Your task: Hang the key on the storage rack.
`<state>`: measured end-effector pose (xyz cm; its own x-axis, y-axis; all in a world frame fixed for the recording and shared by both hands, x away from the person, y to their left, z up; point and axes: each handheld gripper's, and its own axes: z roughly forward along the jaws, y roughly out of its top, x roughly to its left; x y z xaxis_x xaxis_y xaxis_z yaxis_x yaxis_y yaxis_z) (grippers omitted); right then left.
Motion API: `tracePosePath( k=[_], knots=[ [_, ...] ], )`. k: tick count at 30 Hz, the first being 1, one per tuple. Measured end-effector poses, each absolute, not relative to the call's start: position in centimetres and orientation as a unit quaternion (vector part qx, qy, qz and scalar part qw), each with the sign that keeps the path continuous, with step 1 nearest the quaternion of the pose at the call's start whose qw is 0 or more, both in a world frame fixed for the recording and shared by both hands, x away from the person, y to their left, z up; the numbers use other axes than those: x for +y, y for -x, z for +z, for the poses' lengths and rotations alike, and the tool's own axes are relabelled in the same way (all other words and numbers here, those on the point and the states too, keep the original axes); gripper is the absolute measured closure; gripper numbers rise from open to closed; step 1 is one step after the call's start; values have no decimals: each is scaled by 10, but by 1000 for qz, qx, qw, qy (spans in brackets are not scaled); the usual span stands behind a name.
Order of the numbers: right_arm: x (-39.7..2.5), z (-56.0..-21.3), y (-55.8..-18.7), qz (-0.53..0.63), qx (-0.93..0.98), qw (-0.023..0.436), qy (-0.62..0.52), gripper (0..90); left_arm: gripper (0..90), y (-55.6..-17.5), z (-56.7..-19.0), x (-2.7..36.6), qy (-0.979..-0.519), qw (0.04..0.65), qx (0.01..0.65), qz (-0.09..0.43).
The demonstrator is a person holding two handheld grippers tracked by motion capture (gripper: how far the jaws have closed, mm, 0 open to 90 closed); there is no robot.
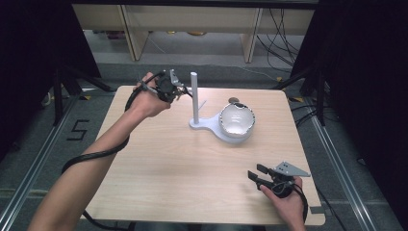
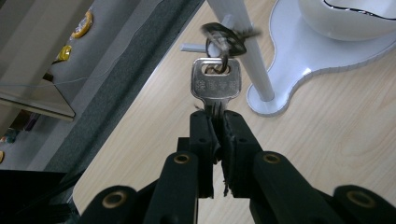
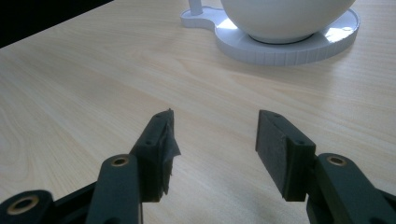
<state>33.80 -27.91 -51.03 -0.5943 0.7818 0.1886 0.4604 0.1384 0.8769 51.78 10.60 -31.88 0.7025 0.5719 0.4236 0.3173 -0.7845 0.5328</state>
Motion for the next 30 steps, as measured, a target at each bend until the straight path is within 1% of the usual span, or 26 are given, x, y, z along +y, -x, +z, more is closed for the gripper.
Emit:
tracePosePath(
  k=[1,2,4,14,16,17,18,21,25,26,27,30],
  knots=[
    [-279,-511,-338,506,736,160,-420,479,828,-518,-320,105,-897,216,247,294],
    [-277,-510,-336,508,730,145,-434,479,827,-518,-320,105,-897,216,248,295],
    [-280,-511,-338,502,738,163,-421,479,828,-518,-320,104,-898,215,247,295],
    [-280,-511,-339,502,738,165,-420,479,826,-519,-325,100,-899,216,249,289],
    [-279,-511,-338,509,734,151,-424,479,826,-519,-325,100,-898,220,249,287],
    [-280,-510,-339,504,737,165,-419,479,827,-519,-325,100,-898,222,249,287],
    [-280,-510,-339,503,737,166,-419,479,826,-519,-326,100,-897,225,251,286],
    [-281,-510,-338,503,738,164,-420,479,795,-518,-326,100,-896,228,256,281],
    [-279,-509,-336,504,730,149,-437,479,776,-516,-328,105,-895,235,261,274],
    [-279,-509,-336,504,730,150,-437,479,771,-515,-329,106,-894,238,265,272],
    [-281,-511,-339,505,736,169,-418,479,765,-514,-329,108,-893,239,266,274],
    [-279,-510,-338,504,737,152,-425,479,738,-512,-329,112,-891,247,269,269]
  ],
)
